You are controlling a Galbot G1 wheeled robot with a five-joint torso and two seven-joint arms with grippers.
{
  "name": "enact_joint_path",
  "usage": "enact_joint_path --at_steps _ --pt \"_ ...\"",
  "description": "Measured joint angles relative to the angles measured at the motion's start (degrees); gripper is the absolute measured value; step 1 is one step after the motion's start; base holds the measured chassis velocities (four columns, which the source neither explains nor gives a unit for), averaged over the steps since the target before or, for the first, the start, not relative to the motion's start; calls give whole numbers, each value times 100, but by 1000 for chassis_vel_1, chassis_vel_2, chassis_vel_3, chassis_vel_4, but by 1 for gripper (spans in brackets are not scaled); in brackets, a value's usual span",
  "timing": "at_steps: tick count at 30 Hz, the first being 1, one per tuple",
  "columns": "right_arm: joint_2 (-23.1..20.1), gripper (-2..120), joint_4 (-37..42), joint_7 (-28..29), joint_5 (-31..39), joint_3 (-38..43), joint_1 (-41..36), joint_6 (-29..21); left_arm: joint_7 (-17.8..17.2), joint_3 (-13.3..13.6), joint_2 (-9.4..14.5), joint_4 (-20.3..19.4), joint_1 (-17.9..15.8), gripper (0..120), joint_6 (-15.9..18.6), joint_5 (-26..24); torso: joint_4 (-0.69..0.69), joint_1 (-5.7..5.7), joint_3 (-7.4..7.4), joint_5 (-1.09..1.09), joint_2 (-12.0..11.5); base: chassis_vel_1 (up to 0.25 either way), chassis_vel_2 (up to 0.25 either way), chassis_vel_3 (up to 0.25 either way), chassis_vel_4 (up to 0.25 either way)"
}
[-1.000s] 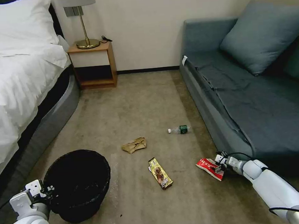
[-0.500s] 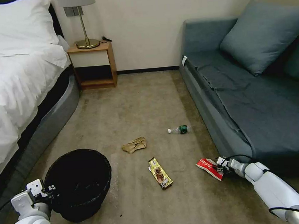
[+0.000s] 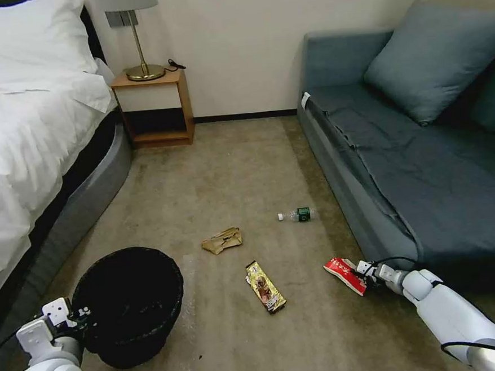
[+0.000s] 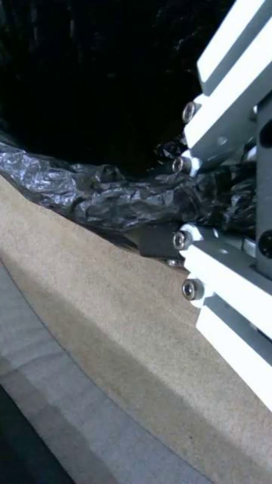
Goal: Pick up the trash bin, then pick up the garbage on the floor and place it into the trash bin.
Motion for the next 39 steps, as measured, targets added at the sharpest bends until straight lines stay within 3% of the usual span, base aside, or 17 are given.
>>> enact_joint_path --at_steps 9,14,18,19,21,23,25,26,28,29,31,33,37,39 --pt "-192 0 410 -5 349 68 -167 -3 1 29 16 13 -29 3 6 1 0 0 0 0 0 0 0 0 0" --pt "-415 0 1173 -19 1201 54 -353 -146 -12 48 30 -16 -91 3 17 -14 -1 0 0 0 0 0 0 0 0" --pt "-776 0 3288 323 2811 -95 -758 -710 -40 118 1 -164 -142 3 34 -40 -3 0 0 0 -1 0 0 0 0" --pt "-776 0 3288 323 2811 -95 -758 -710 -40 118 1 -164 -142 3 34 -40 -3 0 0 0 -1 0 0 0 0" --pt "-951 0 4814 903 4036 -422 -839 -1315 -65 166 -28 -222 -150 3 46 -37 1 0 -1 -4 -1 0 0 0 0" --pt "-999 0 5736 1330 4693 -748 -785 -1723 -91 198 -43 -239 -150 3 55 -27 1 0 0 -1 -1 0 0 0 0" --pt "-1000 0 6126 1546 4949 -923 -715 -1884 -96 211 -50 -248 -151 3 56 -22 1 0 -1 -1 -1 0 0 0 0" --pt "-974 0 6668 1899 5322 -1310 -570 -2105 -99 230 -67 -264 -151 3 58 -17 1 0 -1 -7 -1 0 0 0 0" --pt "-739 0 7354 2756 6013 -2327 -20 -2473 -120 268 -87 -282 -156 3 64 -12 0 0 -1 0 0 0 0 0 0" --pt "-739 0 7354 2756 6013 -2327 -20 -2473 -120 268 -87 -282 -156 3 64 -12 0 0 -1 0 0 0 0 0 0" --pt "-463 0 7557 3205 6416 -3093 339 -2683 -137 294 -104 -297 -159 3 75 -9 3 0 0 -3 -1 0 0 0 0" --pt "-192 0 7585 3566 6677 -3717 609 -2852 -149 316 -121 -343 -161 3 85 -8 1 0 -1 -3 0 0 0 0 0" --pt "190 0 7310 3758 6676 -4335 815 -2901 -156 335 -137 -401 -153 3 98 -7 0 0 0 0 -1 0 0 0 0" --pt "605 0 7038 3927 6677 -4717 948 -2920 -160 342 -146 -454 -143 3 109 -7 -1 0 0 -3 -1 0 0 0 0"
